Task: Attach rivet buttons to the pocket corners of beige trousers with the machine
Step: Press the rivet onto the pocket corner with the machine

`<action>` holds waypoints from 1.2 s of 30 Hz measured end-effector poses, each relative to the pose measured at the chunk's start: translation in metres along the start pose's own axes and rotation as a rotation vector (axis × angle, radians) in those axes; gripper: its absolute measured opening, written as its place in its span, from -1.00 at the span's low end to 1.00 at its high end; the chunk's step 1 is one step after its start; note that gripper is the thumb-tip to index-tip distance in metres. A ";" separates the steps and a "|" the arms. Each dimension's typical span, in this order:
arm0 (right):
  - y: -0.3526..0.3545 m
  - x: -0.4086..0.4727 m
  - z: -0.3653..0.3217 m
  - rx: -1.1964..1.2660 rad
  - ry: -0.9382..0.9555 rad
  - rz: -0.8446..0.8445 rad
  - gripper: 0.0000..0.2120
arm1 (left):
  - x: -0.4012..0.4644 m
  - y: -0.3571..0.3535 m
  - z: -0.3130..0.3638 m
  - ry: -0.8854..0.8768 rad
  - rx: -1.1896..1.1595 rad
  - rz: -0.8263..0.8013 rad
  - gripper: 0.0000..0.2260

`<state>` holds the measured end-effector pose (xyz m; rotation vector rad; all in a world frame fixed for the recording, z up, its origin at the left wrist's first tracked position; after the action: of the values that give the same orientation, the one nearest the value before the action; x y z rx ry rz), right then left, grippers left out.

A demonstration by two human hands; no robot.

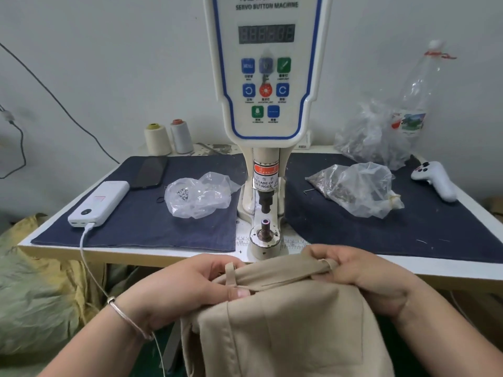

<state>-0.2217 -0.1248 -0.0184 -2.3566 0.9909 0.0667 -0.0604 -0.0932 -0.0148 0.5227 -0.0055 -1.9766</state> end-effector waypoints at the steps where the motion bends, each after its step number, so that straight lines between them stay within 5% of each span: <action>1: 0.004 0.004 -0.003 0.006 -0.017 0.026 -0.87 | 0.002 0.003 -0.004 0.039 -0.017 0.011 -0.67; 10: 0.037 0.034 -0.020 -0.080 -0.102 0.238 -0.62 | 0.030 0.019 -0.004 -0.057 -0.347 0.029 -0.61; 13: 0.046 0.038 -0.018 -0.016 -0.125 0.267 -0.61 | 0.042 0.024 -0.011 -0.050 -0.376 0.122 -0.87; 20: 0.062 0.050 -0.023 -0.007 -0.135 0.327 -0.59 | 0.057 0.048 0.000 -0.017 -0.161 0.387 -0.65; 25: 0.069 0.060 -0.045 -0.072 -0.019 0.398 -0.64 | 0.070 0.063 0.012 -0.016 -0.069 0.381 -0.76; 29: 0.076 0.070 -0.041 -0.025 0.002 0.408 -0.49 | 0.081 0.073 0.010 0.005 0.014 0.448 -0.74; 33: 0.071 0.074 -0.036 0.019 0.018 0.265 -0.61 | 0.085 0.080 0.011 -0.017 0.294 0.593 -0.61; 36: 0.068 0.074 -0.031 0.076 0.003 0.184 -0.68 | 0.087 0.078 0.007 -0.036 0.283 0.595 -0.56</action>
<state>-0.2184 -0.2263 -0.0451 -2.1928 1.1890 0.0943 -0.0276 -0.2057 -0.0217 0.5865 -0.4222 -1.4048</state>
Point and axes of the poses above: each hand's wrist, its own x-axis towards the middle knuckle, its own y-axis out of the back of the hand, z = x × y, the point moved 10 cm from there along x, towards the middle knuckle, and after that the axes turned 8 degrees about x, right-handed, at the moved point
